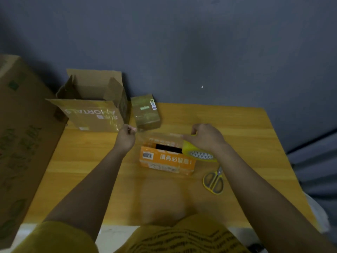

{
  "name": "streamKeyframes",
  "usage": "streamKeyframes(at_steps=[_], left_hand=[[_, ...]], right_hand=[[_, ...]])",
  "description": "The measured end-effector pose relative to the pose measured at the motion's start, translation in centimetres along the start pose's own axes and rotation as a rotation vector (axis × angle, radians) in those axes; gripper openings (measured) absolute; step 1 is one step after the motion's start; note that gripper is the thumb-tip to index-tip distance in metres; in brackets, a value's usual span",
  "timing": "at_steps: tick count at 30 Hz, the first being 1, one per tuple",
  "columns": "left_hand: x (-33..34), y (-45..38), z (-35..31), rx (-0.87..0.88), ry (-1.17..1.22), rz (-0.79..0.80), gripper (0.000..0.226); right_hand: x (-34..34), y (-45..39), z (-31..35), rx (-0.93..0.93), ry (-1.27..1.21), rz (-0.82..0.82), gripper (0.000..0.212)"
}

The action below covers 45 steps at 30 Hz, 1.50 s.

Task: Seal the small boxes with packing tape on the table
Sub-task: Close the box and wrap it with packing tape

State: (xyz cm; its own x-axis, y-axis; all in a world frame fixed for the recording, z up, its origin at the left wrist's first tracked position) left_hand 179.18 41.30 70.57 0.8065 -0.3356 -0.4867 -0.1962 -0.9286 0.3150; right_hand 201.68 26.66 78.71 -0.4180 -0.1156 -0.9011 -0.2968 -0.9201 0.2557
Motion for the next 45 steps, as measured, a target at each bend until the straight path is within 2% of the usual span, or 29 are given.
streamKeyframes(at_steps=[4,9,14,23,31,34,45], left_hand=[[0.5,0.1,2.4,-0.042,0.043,-0.023,0.009],[0.3,-0.5,4.1,-0.103,0.07,-0.039,0.019],[-0.1,-1.6,6.6,-0.125,0.051,-0.04,0.011],[1.1,-3.2,8.3,-0.193,0.043,0.018,0.011],[2.6,-3.7,9.6,-0.275,0.212,0.172,0.016],[2.9,-4.0,9.8,-0.286,0.232,0.171,0.021],[3.9,-3.6,11.1,-0.361,0.28,0.197,0.019]], right_hand=[[0.5,0.0,0.5,0.018,0.011,-0.007,0.045],[1.1,-1.0,2.2,-0.001,0.03,0.009,0.044],[3.5,-1.9,3.1,0.025,0.155,0.098,0.054],[4.9,-3.4,4.2,0.08,0.245,0.15,0.052],[5.1,-4.1,4.3,0.123,0.242,0.164,0.043],[5.1,-4.2,4.3,0.136,0.228,0.17,0.041],[5.3,-4.3,4.5,0.15,0.232,0.18,0.039]])
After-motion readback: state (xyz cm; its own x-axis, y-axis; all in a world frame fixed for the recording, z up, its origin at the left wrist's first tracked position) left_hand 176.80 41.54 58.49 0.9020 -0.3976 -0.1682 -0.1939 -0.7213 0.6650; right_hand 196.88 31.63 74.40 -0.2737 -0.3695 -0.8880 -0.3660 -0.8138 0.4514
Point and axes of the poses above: each hand's wrist, its own y-axis away from the middle knuckle, its own x-axis out of the palm, z = x × y, the point moved 5 cm from there along -y, towards the middle knuckle, and after that the axes turned 8 degrees about -x, right-handed, at the moved point
